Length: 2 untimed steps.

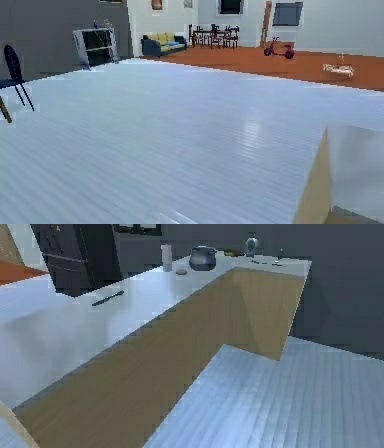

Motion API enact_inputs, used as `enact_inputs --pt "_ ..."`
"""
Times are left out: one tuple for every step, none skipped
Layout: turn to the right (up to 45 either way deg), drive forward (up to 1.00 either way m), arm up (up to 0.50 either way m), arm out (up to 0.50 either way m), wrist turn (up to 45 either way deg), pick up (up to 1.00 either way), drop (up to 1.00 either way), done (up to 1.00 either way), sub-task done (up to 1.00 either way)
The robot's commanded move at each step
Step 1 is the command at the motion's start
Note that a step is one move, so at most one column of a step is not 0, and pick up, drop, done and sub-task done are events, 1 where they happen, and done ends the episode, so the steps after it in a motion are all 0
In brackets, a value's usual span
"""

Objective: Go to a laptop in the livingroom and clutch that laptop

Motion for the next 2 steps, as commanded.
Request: enact_inputs --pt "-45.0 0.0 0.0 0.0 0.0 0.0 0.0 0.0 0.0" --pt "-15.0 0.0 0.0 0.0 0.0 0.0 0.0 0.0 0.0"
